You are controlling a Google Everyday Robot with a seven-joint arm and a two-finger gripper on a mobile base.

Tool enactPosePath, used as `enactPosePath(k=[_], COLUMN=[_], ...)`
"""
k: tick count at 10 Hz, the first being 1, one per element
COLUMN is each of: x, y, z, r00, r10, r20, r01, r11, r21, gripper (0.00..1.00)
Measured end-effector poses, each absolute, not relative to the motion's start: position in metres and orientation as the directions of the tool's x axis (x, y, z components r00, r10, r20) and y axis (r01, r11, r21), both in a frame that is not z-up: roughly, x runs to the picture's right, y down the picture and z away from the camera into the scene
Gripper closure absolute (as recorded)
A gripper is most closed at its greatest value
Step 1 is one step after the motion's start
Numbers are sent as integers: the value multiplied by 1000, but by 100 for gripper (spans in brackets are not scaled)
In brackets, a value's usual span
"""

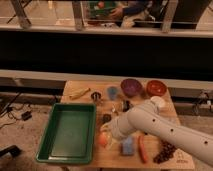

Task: Place apple in purple bowl

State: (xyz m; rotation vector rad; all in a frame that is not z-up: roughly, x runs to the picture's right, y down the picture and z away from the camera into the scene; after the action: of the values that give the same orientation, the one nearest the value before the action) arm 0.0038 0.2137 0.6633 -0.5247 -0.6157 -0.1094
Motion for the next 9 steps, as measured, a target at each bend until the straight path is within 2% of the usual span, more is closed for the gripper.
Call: enactPosePath(k=[5, 9], x=[6, 14], y=[197, 154], z=[665, 676], r00=[821, 829], r10=[46, 29], r20=[569, 559], r01=[239, 218], r11=[877, 903], r21=[-416, -370], gripper=[92, 92])
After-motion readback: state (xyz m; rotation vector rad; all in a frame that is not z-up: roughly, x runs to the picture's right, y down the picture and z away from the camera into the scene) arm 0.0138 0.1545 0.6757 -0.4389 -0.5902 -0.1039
